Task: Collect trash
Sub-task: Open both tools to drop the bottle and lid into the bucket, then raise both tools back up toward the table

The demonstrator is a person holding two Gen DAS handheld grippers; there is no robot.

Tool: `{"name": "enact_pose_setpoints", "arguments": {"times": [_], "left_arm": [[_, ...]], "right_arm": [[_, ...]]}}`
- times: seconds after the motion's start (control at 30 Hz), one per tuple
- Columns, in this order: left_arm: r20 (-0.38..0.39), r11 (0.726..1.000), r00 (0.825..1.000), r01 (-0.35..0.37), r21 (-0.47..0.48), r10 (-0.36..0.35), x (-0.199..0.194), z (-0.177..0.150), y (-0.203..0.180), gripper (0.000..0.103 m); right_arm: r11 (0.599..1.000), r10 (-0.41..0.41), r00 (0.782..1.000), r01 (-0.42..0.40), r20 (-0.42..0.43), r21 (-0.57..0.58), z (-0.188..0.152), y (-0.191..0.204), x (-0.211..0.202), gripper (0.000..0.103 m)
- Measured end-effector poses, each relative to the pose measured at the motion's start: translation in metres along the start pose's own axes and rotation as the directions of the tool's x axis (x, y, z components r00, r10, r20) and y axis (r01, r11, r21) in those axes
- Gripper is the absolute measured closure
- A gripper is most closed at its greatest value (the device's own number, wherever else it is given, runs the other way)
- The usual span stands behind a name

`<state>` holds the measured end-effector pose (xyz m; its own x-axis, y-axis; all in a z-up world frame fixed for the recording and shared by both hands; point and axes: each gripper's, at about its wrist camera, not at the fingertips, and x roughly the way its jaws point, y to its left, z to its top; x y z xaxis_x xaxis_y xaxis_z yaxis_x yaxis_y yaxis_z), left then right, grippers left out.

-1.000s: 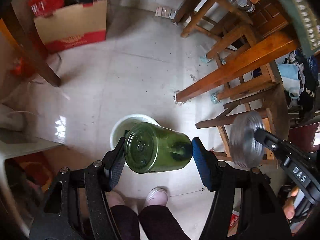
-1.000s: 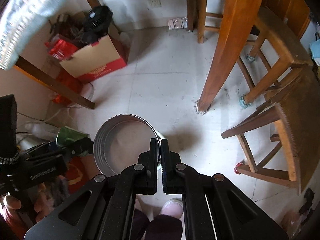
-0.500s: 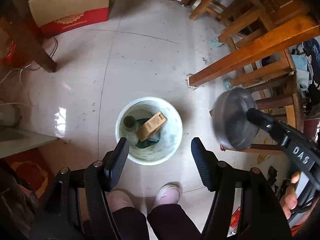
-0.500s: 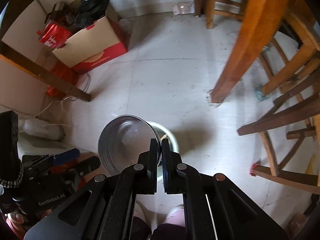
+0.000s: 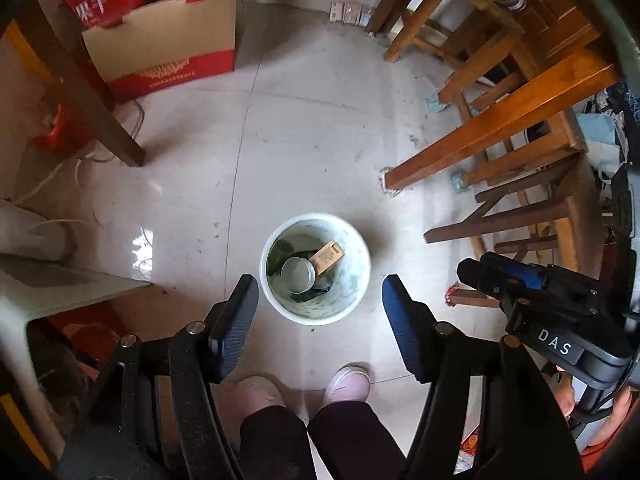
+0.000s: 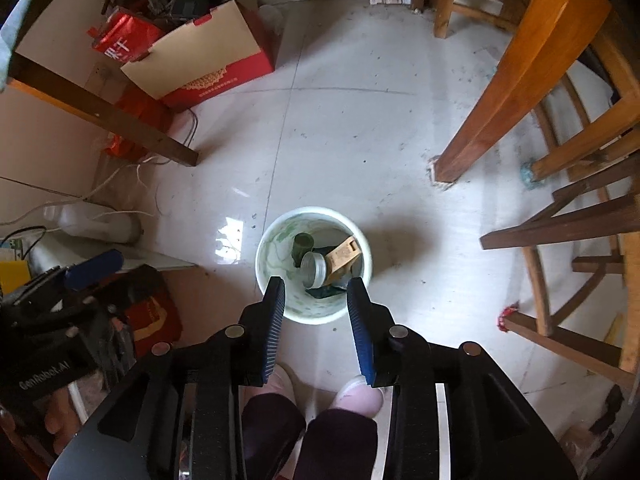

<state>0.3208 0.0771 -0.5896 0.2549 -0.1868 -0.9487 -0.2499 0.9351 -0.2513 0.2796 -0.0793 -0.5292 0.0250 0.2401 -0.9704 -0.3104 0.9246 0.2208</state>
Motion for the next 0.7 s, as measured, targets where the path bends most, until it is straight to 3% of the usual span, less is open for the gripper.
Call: {"name": "enact_pose_setpoints", "arguments": {"times": [0.4,0.7], "left_arm": [[0.111,0.996,0.994,0.012,0.083,-0.021,-0.163,0.029,-0.055,0.040],[0.244,0.989,0.968,0.017,0.146,-0.053,-0.296,0.037,-0.084,0.040]], "right_arm": [[1.000,0.001,0.993,-0.002,0.120,0.001,0.019,0.031,-0.154,0.074],[1.000,-0.008,0.964,0.006,0.267,0.009,0.019,0.064,-0.277,0.072]]}}
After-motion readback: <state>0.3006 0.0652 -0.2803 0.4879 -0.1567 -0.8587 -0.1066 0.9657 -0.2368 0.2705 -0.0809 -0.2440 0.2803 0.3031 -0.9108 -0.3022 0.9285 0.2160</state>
